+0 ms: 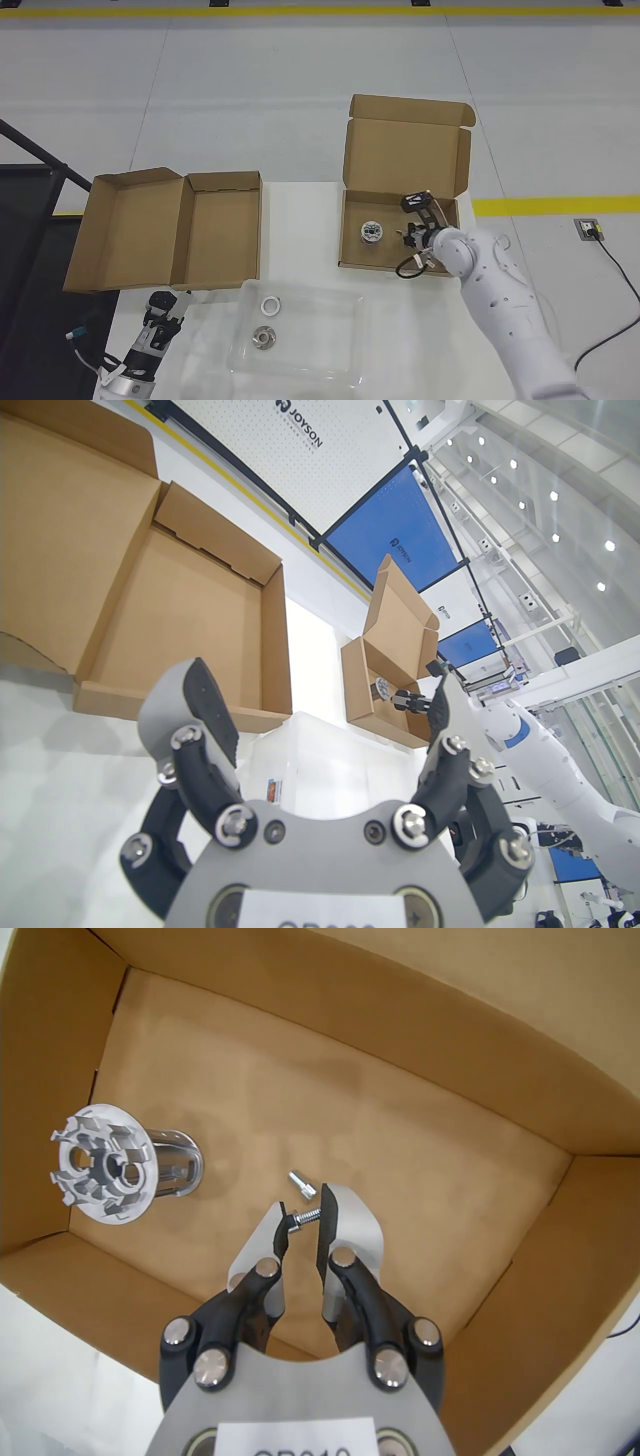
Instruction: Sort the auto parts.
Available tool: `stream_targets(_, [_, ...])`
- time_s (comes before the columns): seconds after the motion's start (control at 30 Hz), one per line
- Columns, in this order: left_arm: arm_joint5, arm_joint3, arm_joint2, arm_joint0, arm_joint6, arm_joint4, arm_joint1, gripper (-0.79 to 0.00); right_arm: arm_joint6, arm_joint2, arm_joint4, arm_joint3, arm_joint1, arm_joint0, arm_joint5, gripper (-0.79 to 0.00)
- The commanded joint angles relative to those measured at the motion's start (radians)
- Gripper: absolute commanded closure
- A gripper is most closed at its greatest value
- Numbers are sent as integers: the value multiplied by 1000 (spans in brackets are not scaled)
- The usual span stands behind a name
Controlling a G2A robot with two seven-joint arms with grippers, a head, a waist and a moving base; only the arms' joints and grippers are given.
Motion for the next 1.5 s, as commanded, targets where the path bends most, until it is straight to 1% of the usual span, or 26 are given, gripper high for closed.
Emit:
stream_targets(0.0, [0, 0, 0, 0, 0, 0, 0, -785, -12, -4, 5, 30, -2, 12, -8, -219])
stream_targets(0.07, [0, 0, 0, 0, 0, 0, 0, -785, -23, -9, 7, 54, -4, 23, -14, -332])
stream_targets(0.1, [0, 0, 0, 0, 0, 0, 0, -785, -27, -11, 11, 63, -5, 27, -19, -351])
stream_targets(0.33, [0, 0, 0, 0, 0, 0, 0, -785, -52, -13, 5, 63, -2, 34, -23, -360])
stream_targets(0.43, [0, 0, 0, 0, 0, 0, 0, -785, -69, 1, 9, 23, 6, 13, -36, -357])
stream_targets(0.5, [0, 0, 0, 0, 0, 0, 0, -785, -82, 13, 2, -31, 15, -15, -49, -363])
stream_targets(0.57, [0, 0, 0, 0, 0, 0, 0, -785, -89, 30, -6, -113, 26, -57, -60, -369])
stream_targets(0.63, [0, 0, 0, 0, 0, 0, 0, -785, -83, 48, -23, -225, 38, -116, -57, -376])
stream_targets(0.87, [1, -2, -3, -7, -7, -13, -1, -785, -37, 136, -64, -711, 80, -397, -80, -379])
stream_targets(0.97, [-12, -2, -5, -8, -14, -26, -1, -785, -32, 152, -67, -861, 90, -484, -125, -382])
stream_targets(1.07, [-35, -1, -8, -6, -16, -55, -2, -785, -43, 151, -65, -971, 99, -544, -208, -385])
stream_targets(1.1, [-41, 2, -12, -6, -16, -73, -2, -785, -45, 147, -82, -1004, 102, -560, -233, -409])
stream_targets(1.17, [-37, 12, -22, -10, -15, -117, -3, -785, -31, 114, -127, -1064, 104, -588, -268, -499])
stream_targets(1.2, [-36, 17, -28, -14, -27, -142, -3, -785, -21, 91, -147, -1091, 105, -596, -287, -520])
stream_targets(1.27, [-33, 24, -45, -24, -51, -176, -1, -785, 1, 43, -181, -1135, 106, -610, -325, -613])
stream_targets(1.33, [-33, 26, -59, -30, -56, -198, 0, -785, 29, -4, -209, -1165, 106, -616, -363, -785])
stream_targets(1.47, [-35, 24, -68, -30, -67, -211, 0, -785, 57, -82, -222, -1199, 105, -613, -433, -785])
